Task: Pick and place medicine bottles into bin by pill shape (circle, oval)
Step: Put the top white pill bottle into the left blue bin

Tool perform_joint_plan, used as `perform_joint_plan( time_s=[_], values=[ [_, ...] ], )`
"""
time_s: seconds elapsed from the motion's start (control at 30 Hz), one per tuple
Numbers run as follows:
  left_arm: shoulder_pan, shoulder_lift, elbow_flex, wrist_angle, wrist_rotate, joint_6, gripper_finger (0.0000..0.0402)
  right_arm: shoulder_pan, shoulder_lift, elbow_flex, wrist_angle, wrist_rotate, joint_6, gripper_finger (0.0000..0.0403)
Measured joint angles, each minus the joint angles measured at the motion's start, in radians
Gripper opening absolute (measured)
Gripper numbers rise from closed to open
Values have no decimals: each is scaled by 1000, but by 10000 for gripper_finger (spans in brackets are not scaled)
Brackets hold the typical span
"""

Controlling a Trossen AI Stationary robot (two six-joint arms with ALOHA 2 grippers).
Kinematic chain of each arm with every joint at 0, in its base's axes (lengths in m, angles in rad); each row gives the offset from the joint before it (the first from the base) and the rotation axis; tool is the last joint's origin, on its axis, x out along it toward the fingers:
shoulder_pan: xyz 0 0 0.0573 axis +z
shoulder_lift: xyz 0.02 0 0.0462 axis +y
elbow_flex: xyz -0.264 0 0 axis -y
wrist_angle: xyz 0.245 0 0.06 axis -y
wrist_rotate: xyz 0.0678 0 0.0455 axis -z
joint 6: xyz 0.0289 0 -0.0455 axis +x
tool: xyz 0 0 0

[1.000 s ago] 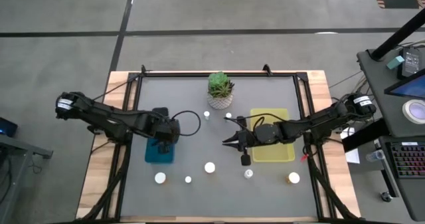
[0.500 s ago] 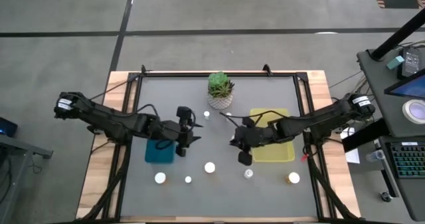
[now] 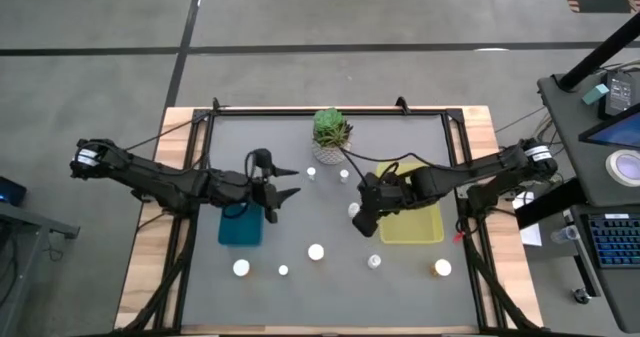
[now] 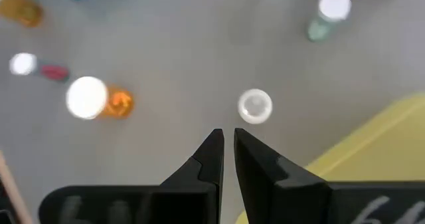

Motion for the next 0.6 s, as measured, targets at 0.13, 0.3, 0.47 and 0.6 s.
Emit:
perform_joint_plan(
  time_s=[0.13,0.3,0.47,0.6],
  values=[
    [0,-47,-59,90,0,32,196,-14,67,54,-86,-5,45,29],
    [1,-105,-96,98,0,42,196,-29,144,127,-155,-5,106,29],
    [1,-143,-122,95,-2,49,196,-54,219,170,-168,-84,119,53],
    [1,-155,-122,96,-2,49,196,-76,277,189,-174,-118,101,103]
  ],
)
